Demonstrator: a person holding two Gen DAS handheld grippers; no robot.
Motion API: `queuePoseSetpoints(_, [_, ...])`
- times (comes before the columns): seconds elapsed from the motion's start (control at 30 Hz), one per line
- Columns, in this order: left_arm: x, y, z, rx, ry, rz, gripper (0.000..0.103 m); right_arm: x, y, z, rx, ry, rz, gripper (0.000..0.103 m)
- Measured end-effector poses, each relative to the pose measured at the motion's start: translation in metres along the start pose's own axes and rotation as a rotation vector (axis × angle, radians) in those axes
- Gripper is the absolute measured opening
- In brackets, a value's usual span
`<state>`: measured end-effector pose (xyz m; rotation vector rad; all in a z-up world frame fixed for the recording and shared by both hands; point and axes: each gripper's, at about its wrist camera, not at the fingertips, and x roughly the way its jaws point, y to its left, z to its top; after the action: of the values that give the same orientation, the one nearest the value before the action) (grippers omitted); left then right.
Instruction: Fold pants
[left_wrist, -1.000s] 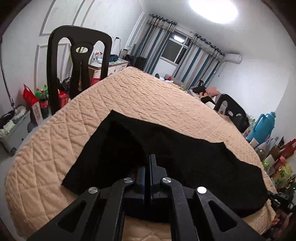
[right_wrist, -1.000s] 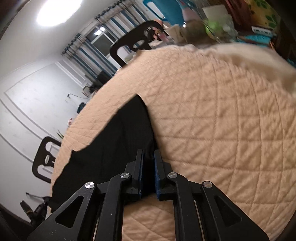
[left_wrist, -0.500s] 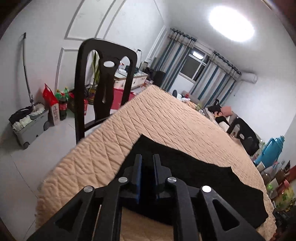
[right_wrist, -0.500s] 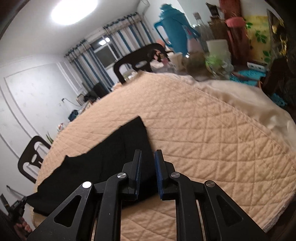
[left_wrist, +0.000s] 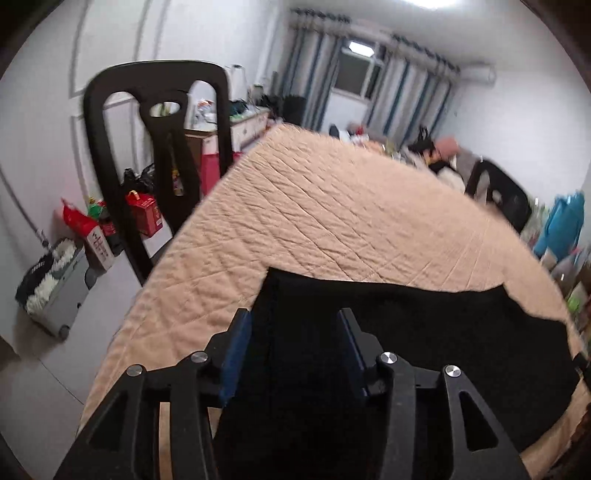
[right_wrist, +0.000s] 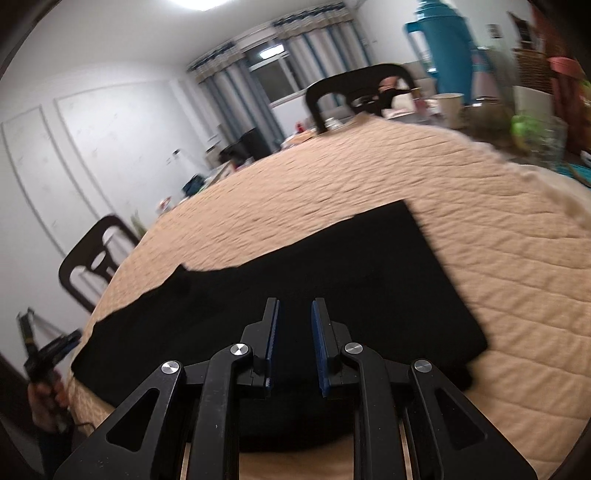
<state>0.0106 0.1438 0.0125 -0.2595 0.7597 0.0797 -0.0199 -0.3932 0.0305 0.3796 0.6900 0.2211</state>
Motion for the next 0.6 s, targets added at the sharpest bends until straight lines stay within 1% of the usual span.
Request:
queuePoseSetpoints(0.1, [0.014, -0.011, 0.004, 0.059, 0.047, 0.035, 0.051, 0.006, 0.01, -0.002, -0.017, 0.013, 0.025, 0.018])
queuePoseSetpoints(0.13, [0.02, -0.013, 0.004, 0.066, 0.071, 0.045, 0.047, 0.007, 0.012, -0.002, -0.02, 0.016, 0.032, 0.018])
queuePoseSetpoints(0.17, [0.019, -0.014, 0.003, 0.076, 0.063, 0.069, 0.036, 0.009, 0.014, -0.002, -0.022, 0.019, 0.038, 0.018])
queuePoseSetpoints(0.2, [0.018, -0.016, 0.003, 0.087, 0.061, 0.087, 0.03, 0.009, 0.014, -0.003, -0.023, 0.021, 0.04, 0.018])
queuePoseSetpoints(0.23, [0.016, -0.017, 0.004, 0.096, 0.057, 0.094, 0.017, 0.009, 0.014, -0.004, -0.023, 0.024, 0.04, 0.018])
queuePoseSetpoints(0.27, [0.015, -0.018, 0.005, 0.102, 0.055, 0.1, 0.01, 0.009, 0.013, -0.004, -0.02, 0.026, 0.039, 0.018])
queuePoseSetpoints(0.37, [0.013, -0.021, 0.007, 0.132, 0.042, 0.109, 0.003, 0.01, 0.009, -0.006, -0.001, 0.031, 0.037, 0.018])
queuePoseSetpoints(0.47, [0.003, -0.022, 0.01, 0.151, -0.014, 0.143, 0.003, 0.009, 0.004, -0.008, 0.017, 0.028, 0.034, 0.018])
queuePoseSetpoints(0.53, [-0.005, -0.016, 0.015, 0.128, -0.057, 0.159, 0.003, 0.007, 0.001, -0.009, 0.027, 0.024, 0.033, 0.018])
queuePoseSetpoints(0.6, [-0.003, -0.005, 0.022, 0.085, -0.053, 0.13, 0.002, 0.006, 0.0, -0.009, 0.032, 0.021, 0.03, 0.018])
